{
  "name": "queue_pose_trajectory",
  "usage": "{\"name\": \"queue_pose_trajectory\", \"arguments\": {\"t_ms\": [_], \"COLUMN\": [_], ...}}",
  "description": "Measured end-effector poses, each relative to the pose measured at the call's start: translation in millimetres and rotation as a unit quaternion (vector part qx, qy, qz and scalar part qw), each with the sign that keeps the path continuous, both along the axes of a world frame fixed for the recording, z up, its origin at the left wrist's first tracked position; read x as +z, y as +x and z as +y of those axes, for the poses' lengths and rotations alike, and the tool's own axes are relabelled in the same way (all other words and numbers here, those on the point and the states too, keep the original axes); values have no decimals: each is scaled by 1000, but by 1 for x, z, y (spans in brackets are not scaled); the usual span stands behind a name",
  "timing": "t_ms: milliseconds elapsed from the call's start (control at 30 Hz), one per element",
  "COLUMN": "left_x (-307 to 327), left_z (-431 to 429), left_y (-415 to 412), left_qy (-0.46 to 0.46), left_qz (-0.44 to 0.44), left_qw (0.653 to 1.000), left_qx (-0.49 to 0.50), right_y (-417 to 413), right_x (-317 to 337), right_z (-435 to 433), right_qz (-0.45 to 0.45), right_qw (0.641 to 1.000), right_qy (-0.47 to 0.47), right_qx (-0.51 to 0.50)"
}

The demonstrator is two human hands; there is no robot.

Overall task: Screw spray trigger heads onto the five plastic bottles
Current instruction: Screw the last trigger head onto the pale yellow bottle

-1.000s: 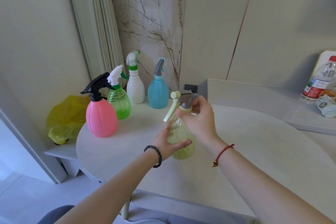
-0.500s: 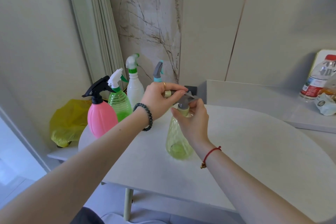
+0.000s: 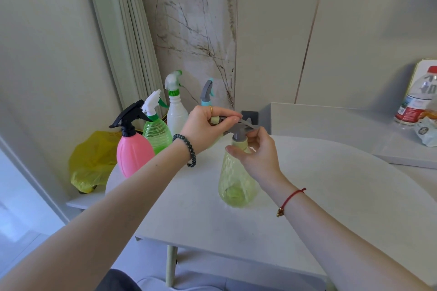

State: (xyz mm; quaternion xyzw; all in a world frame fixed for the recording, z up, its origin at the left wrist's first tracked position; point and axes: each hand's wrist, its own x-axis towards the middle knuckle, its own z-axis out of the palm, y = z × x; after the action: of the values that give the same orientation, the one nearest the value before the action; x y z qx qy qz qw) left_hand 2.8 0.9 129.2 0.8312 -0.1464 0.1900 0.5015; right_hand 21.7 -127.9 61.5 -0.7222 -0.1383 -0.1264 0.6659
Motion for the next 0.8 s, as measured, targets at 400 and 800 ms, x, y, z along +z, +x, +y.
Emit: {"name": "queue_pose_trajectory", "arguments": {"t_ms": [400, 800], "left_x": [2, 1], "left_z": [1, 2], "left_y": [3, 5], "left_qy": [-1, 1], "left_qz": [1, 6], "left_qw": [1000, 999], "left_qx": [-24, -36], "right_y": [-1, 3], "right_x": [5, 2], "right_z": [-6, -10], "right_qz": [4, 0], "right_qw": [999, 998], "right_qy": [6, -19], "right_qx": [33, 60]}}
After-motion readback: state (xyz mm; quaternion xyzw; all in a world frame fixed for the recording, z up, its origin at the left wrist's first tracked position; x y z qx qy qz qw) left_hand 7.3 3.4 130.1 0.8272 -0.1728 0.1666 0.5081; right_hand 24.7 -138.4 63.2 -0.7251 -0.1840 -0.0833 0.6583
